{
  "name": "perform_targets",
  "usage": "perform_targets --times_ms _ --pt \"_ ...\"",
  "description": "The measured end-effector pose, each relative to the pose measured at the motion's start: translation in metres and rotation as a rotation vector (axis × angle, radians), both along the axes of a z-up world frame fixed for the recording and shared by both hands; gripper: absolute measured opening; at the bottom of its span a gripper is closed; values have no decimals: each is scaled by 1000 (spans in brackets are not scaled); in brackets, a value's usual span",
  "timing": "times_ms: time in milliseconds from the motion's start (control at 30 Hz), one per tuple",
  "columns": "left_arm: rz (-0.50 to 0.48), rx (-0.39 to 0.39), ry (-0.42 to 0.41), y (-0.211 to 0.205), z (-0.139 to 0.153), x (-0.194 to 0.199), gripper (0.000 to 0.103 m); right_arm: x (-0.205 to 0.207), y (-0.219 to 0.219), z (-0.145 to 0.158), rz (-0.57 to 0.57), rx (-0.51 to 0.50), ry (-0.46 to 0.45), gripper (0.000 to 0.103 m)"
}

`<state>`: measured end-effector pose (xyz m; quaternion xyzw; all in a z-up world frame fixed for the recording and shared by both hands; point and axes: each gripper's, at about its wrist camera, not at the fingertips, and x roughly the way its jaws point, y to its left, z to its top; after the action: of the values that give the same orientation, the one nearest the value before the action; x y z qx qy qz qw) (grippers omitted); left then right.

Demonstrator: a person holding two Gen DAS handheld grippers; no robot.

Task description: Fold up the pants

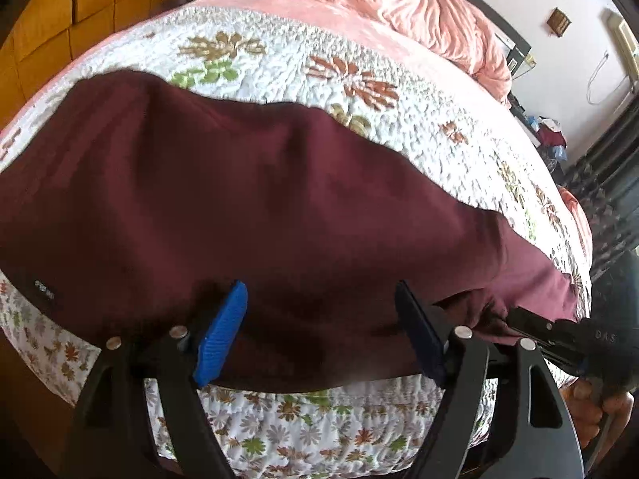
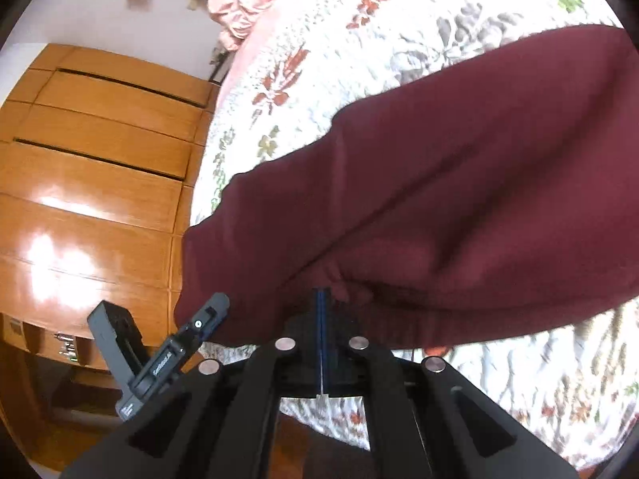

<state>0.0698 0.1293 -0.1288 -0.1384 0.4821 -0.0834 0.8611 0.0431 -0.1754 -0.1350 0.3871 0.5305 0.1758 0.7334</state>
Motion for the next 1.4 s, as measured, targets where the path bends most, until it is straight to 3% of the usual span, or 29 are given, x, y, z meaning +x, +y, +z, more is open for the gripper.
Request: perform_targets --times_ms 67,133,167,267,433,533,600,633,767,833,967,1067,1133,1200,1300,1400 --pt "-11 8 -18 -4 4 -2 81 1 1 -4 8 30 37 2" --pt "-17 20 -15 -8 5 -2 81 4 4 -11 4 35 70 18" --pt "-22 23 -12 -10 4 -2 81 4 6 -16 0 40 95 39" --pt "-33 30 -11 -12 5 -4 81 6 12 -29 -28 58 151 46" --pt "-36 46 -10 -10 5 -10 83 0 -8 -37 -221 34 180 46" --pt "-32 49 -2 -7 1 -8 84 10 -11 -42 -241 33 177 45" --pt "-28 48 5 -6 -1 -6 84 9 -10 -37 -233 1 147 20" --pt "-27 47 6 -6 -2 -5 84 7 -10 -34 -225 -9 132 13" --pt "-42 51 -4 -11 1 -5 84 -12 -15 -24 -198 28 104 8" --pt "-51 56 -23 -17 7 -6 84 -23 -25 -20 -183 47 91 8" --pt "-89 87 -32 -44 6 3 87 -9 -17 -38 -102 -40 136 10" --pt "-162 188 21 -77 -17 14 87 0 -17 -54 -76 -9 118 10" --pt "-192 296 22 -94 -34 16 90 -2 -24 -48 -52 10 97 18" --pt "-200 340 -6 -102 -33 13 91 -9 -38 -39 -55 6 86 32" --pt "-186 257 5 -106 -19 11 91 -34 -84 -16 -111 -32 42 34" --pt "-238 208 -51 -133 0 2 91 -67 -148 1 -234 -107 18 37"
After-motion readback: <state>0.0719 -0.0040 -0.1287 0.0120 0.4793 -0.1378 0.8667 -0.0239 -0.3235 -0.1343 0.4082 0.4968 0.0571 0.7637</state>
